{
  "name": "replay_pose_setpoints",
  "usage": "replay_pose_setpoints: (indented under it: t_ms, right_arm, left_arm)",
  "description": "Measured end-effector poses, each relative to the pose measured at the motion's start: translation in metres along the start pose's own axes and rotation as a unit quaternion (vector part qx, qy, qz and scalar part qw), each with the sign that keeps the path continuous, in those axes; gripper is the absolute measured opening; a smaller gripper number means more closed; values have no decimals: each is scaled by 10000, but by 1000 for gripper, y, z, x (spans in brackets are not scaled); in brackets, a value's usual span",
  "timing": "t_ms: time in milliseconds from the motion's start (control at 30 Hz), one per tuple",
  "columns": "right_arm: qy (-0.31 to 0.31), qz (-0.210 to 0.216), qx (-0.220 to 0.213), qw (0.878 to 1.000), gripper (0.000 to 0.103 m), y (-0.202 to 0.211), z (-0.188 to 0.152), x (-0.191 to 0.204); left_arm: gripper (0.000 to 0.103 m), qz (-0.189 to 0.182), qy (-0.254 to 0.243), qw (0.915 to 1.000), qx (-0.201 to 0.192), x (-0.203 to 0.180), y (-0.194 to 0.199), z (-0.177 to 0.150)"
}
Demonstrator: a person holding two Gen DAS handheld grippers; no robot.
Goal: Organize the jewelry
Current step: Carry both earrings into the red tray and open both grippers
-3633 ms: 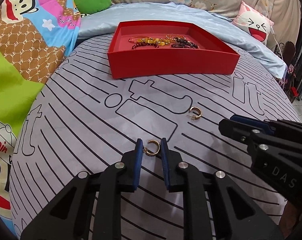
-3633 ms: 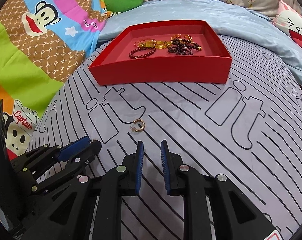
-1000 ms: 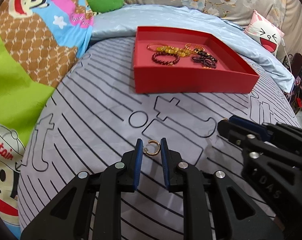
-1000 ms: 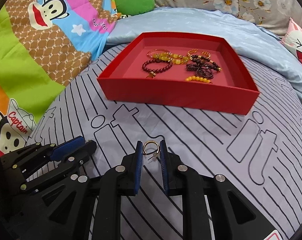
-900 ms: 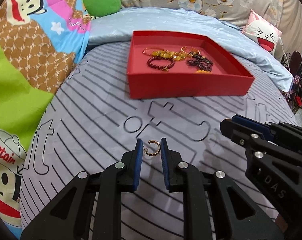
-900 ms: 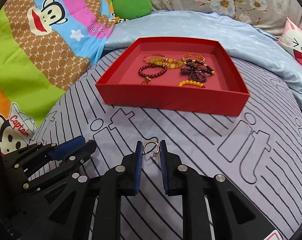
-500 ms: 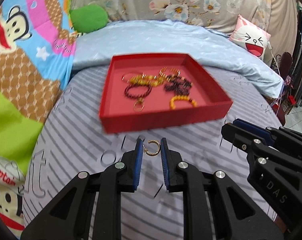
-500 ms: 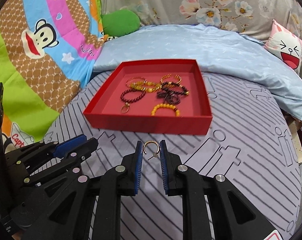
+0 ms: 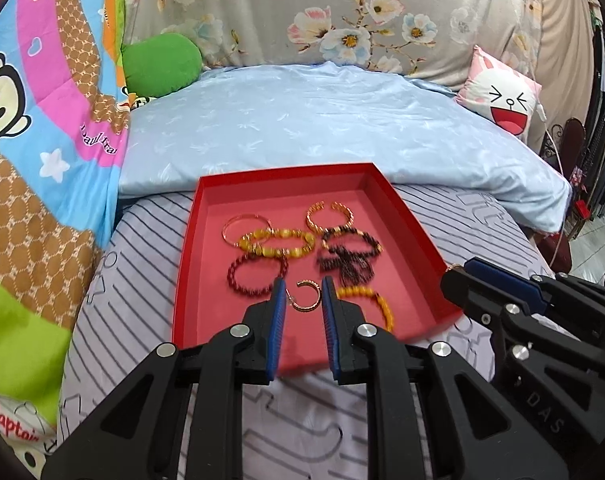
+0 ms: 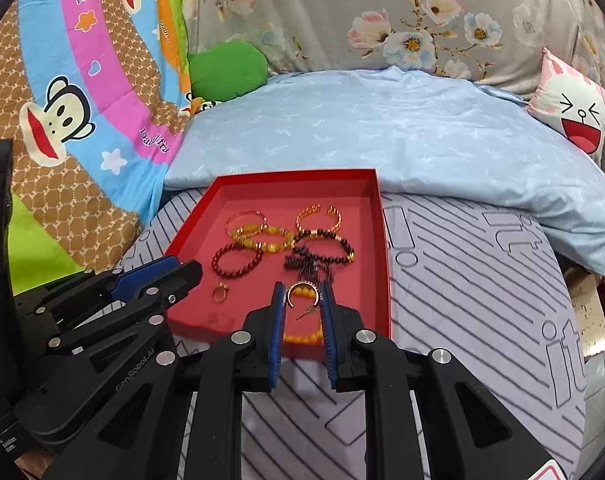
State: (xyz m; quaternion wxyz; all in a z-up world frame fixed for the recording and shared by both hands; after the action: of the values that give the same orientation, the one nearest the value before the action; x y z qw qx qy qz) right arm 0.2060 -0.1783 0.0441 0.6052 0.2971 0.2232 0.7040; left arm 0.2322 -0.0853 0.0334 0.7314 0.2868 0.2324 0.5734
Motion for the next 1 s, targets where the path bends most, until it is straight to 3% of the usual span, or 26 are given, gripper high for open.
replay_pose_setpoints:
  t_ms: [233, 567, 1000]
  right_arm:
    - [41, -50, 85, 9999, 16, -33, 15, -4]
    - [4, -100, 317, 9994, 16, -77, 15, -10]
    - [-4, -164, 503, 9986, 16, -100, 5, -16]
  left_arm:
    - [18, 79, 48, 9999, 111, 10, -35, 17]
    - [18, 177, 131, 9989, 421, 22, -82, 13]
    - [18, 201, 110, 9978, 621, 20, -106, 3]
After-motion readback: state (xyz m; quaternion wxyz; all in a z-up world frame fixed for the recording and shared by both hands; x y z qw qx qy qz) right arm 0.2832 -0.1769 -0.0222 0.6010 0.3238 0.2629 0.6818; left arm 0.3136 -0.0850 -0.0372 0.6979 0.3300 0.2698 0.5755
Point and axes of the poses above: each gripper's, at about its wrist camera, not at the fingertips, and y roughly against the way its jaws point, x to its left, z to its top, the point moved 8 cm from there along -y, roughly the way its jaws point, and after that the axes turned 3 degrees about z, right-handed, at the moved point
